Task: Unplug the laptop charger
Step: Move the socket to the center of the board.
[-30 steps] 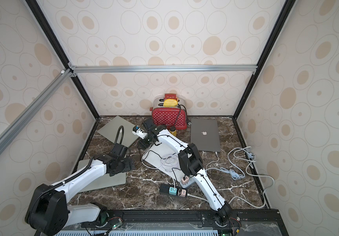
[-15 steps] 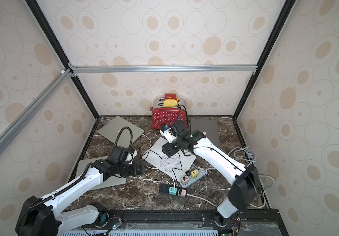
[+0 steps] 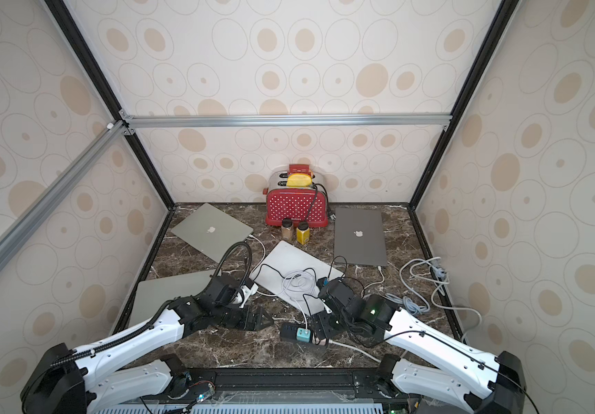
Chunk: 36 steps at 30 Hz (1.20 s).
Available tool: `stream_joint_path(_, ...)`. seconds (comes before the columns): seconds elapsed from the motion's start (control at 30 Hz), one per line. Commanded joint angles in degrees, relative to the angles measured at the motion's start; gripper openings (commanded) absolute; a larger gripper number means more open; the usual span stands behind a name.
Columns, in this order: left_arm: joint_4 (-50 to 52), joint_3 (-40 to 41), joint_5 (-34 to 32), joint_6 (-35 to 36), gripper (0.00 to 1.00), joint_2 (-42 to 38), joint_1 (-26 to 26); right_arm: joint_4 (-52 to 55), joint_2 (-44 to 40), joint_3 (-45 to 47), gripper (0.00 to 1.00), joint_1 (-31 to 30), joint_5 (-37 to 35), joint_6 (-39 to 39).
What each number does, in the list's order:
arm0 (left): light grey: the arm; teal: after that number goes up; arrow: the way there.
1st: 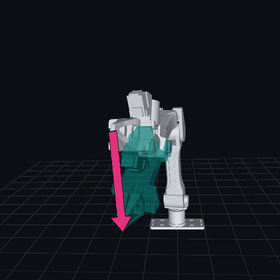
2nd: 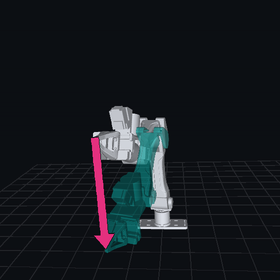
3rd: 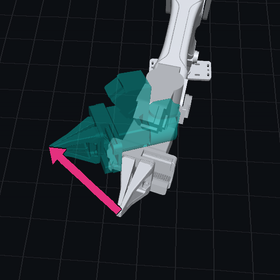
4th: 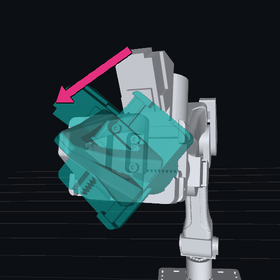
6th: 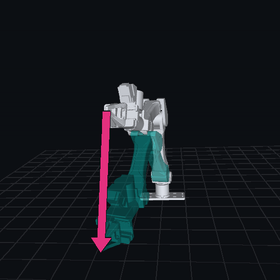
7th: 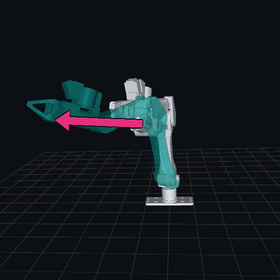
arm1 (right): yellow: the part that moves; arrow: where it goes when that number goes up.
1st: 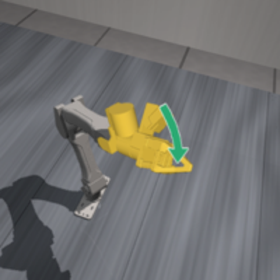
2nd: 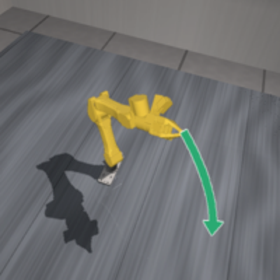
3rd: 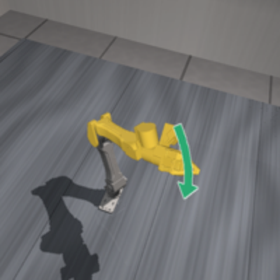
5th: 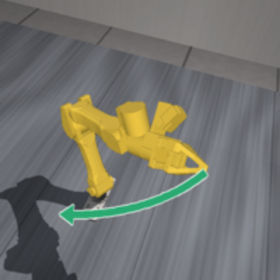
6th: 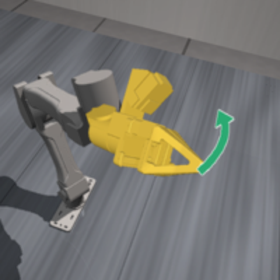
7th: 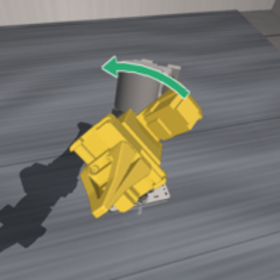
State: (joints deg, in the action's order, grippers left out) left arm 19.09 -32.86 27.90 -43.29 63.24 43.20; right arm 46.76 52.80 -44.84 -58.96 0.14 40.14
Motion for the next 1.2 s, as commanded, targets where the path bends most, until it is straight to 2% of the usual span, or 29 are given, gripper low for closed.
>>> stream_joint_path(0.0,-4.11,-2.55,-4.77,-2.30,0.99,2.97,3.50,2.84,-5.47,2.06,0.75,-1.93,0.11,3.89)
stream_joint_path(0.13,-6.47,-4.17,-6.54,-3.13,0.99,8.63,6.30,0.92,-9.21,5.36,0.75,-2.70,2.73,3.86)
stream_joint_path(0.33,-9.90,-7.39,-12.48,-5.13,0.98,16.85,9.61,1.05,-13.11,7.06,0.76,-2.71,1.95,3.64)
stream_joint_path(0.4,-8.29,-8.32,-17.11,-5.90,0.94,17.99,9.89,-0.20,-13.81,7.40,0.77,-2.73,2.46,2.69)
stream_joint_path(0.5,-4.67,-10.04,-20.29,-4.50,0.89,19.31,9.97,-3.80,-13.61,7.06,0.78,-2.71,3.80,0.16)
stream_joint_path(0.7,-2.62,-10.22,-17.59,-2.15,0.88,19.73,10.65,-4.47,-5.48,4.06,0.81,-2.47,6.25,-4.41)
stream_joint_path(0.8,-0.60,-11.19,-18.31,-1.89,0.85,20.56,11.87,-5.22,-3.59,3.52,0.81,-1.57,6.43,-5.24)
stream_joint_path(1.0,-0.08,-13.60,-18.18,-2.99,0.78,26.33,13.34,-4.61,-3.65,3.33,0.81,7.38,12.53,-8.33)
stream_joint_path(1.17,2.84,-14.71,-19.52,-3.12,0.69,29.24,13.58,-1.27,-4.01,2.18,0.81,9.77,13.78,-10.95)
